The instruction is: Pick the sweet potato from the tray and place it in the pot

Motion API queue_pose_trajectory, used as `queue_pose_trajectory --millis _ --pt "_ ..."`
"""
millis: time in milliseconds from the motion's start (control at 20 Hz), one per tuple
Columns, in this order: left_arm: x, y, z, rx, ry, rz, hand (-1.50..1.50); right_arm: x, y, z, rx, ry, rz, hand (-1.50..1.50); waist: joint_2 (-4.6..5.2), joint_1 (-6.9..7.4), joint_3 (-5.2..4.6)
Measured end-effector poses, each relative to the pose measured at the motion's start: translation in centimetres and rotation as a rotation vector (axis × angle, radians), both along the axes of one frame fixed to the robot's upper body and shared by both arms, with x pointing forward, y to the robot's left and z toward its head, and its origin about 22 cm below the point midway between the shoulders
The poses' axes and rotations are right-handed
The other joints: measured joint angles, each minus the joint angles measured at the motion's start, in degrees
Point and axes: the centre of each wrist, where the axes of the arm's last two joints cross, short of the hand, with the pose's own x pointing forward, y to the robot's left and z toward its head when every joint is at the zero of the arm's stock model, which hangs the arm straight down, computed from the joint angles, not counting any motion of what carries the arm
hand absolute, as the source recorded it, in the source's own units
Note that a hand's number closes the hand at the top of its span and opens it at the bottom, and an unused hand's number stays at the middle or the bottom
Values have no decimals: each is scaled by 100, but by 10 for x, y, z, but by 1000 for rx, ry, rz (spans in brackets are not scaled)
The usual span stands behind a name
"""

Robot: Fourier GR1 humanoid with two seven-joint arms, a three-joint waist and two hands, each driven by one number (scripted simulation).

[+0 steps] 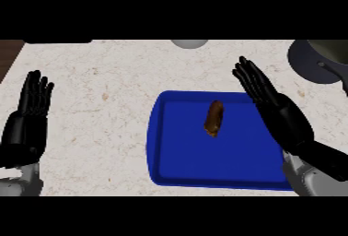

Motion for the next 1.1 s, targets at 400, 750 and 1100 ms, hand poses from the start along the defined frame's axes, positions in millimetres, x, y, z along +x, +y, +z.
queue_pose_trajectory --millis 400,750,1100 --pt "-11 -11 -30 -45 110 15 0 5 -41 37 -440 -327 -464 -150 -325 -470 -135" --pt "-21 -28 -49 -94 162 1 0 -17 -42 9 -637 -507 -844 -150 -322 -454 -101" --pt "-22 -44 -51 -101 164 -37 0 -49 17 -35 -803 -507 -930 -150 -290 -248 -95"
